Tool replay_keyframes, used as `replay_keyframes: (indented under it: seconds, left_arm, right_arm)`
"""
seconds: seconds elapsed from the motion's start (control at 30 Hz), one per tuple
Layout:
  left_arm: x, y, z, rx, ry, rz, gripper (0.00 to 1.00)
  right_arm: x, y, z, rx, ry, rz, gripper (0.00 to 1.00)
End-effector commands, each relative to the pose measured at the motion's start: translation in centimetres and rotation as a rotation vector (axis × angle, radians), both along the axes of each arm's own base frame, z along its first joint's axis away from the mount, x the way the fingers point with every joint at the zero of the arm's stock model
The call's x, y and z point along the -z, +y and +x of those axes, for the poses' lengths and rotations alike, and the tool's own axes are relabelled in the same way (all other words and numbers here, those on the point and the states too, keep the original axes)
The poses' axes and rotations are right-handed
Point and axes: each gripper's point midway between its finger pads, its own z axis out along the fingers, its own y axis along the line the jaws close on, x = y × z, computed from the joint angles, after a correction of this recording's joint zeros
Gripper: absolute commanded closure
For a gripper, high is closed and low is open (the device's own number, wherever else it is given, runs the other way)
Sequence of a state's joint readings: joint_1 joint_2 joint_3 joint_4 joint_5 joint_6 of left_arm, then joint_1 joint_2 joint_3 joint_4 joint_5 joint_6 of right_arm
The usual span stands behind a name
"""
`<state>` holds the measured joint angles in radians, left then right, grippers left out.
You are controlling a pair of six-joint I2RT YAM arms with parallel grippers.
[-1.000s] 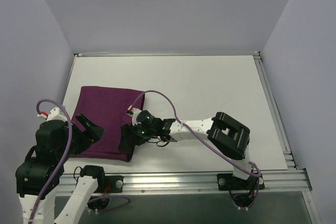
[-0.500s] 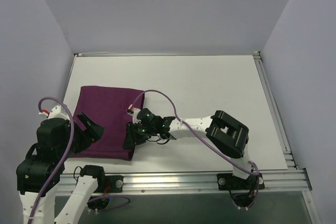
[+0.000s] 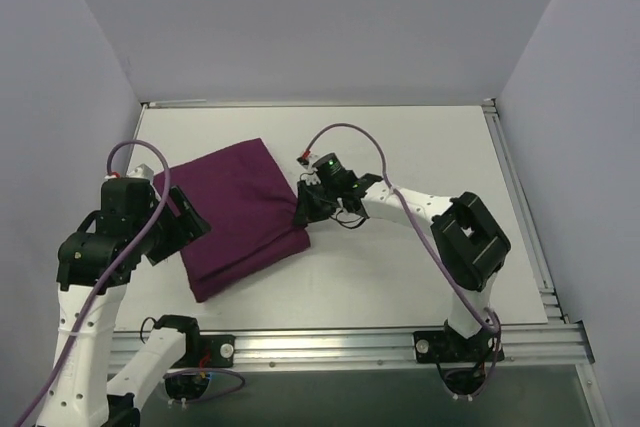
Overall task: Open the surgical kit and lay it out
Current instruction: Move the surgical kit at the center of the board.
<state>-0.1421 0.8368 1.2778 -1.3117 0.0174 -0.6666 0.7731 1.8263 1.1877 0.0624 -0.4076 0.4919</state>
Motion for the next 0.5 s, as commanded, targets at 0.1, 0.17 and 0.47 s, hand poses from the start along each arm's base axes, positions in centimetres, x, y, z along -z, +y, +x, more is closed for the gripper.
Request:
replay_keyframes:
  seconds: [0.1, 0.17, 0.47]
  left_arm:
    - [-1.8, -1.9, 3.6, 0.050, -0.055, -0.071, 0.21]
    - [-1.8, -2.3, 4.5, 0.057, -0.048, -0.085, 0.22]
    - [-0.9, -1.0, 12.0, -0.014, -0.014, 0.012, 0.22]
  right_arm:
    - [3.3, -12.5, 9.6, 0.111, -0.034, -0.321, 0.86]
    - [2.8, -12.2, 12.4, 0.111, -0.072, -0.327, 0.68]
    - [-8.8, -14.0, 16.8, 0.340, -0.229, -0.302, 0.00]
